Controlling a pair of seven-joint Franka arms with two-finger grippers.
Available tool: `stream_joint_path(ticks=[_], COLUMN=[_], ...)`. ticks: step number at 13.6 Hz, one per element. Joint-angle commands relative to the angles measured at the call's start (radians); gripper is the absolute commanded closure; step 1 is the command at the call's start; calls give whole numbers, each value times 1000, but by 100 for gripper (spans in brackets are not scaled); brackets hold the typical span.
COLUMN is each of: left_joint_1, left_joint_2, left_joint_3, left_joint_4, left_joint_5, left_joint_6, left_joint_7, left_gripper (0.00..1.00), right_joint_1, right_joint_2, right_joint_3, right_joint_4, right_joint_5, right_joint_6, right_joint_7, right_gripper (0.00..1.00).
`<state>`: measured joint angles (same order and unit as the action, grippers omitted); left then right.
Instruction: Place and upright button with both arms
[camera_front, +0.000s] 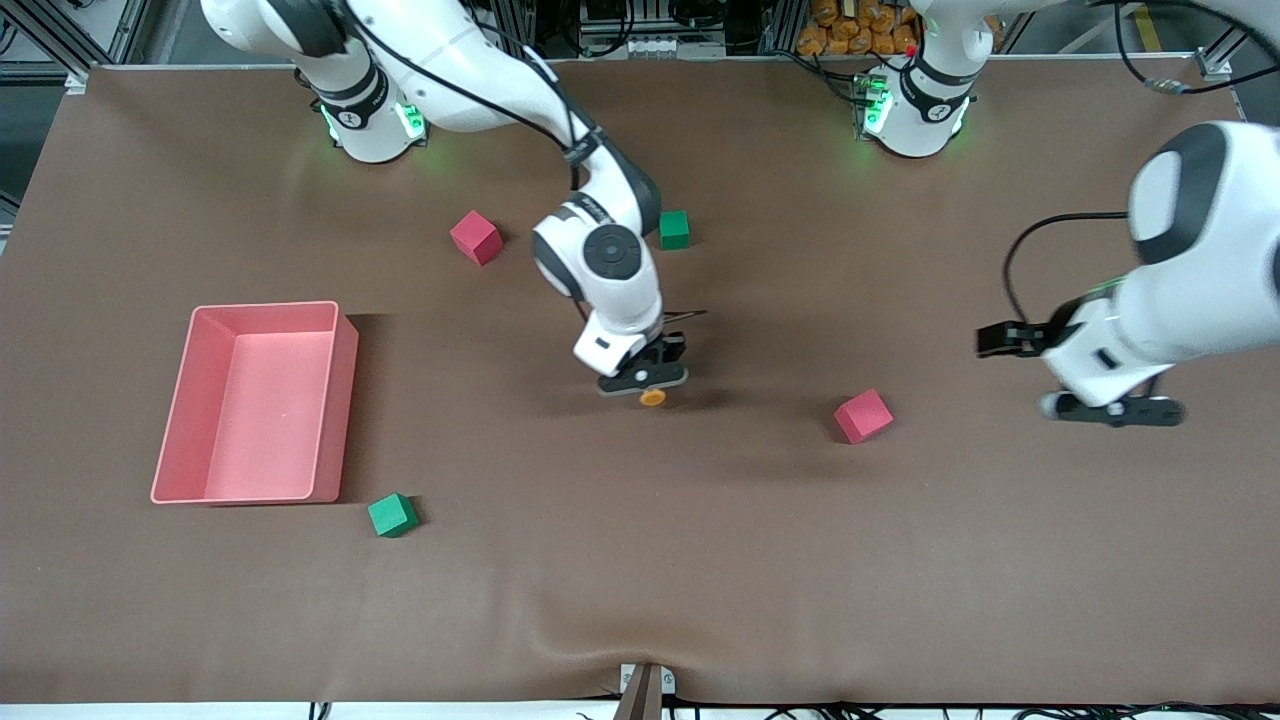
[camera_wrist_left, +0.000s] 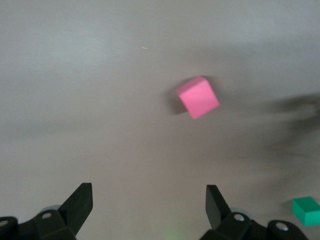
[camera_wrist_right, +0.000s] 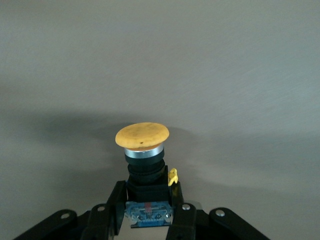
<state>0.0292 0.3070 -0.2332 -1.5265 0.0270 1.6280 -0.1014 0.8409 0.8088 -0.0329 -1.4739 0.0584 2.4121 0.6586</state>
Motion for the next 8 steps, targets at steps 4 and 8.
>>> stream_joint_path(ticks=[4,8], left_joint_1=[-115,-196], left_joint_2=[87,139], left_joint_3=[2,2], left_joint_4=[17,20], left_joint_5=[-4,-7], left_joint_6=[-10,-4], left_joint_7=[-121,-230], left_gripper=[0,0], right_joint_1=[34,-52], right_joint_2=[26,-155], right_joint_3=[-19,-24], right_joint_4=[109,96], right_joint_5=[9,9], right_joint_6=[-36,-232], right_joint_7=[53,35], right_gripper=[0,0])
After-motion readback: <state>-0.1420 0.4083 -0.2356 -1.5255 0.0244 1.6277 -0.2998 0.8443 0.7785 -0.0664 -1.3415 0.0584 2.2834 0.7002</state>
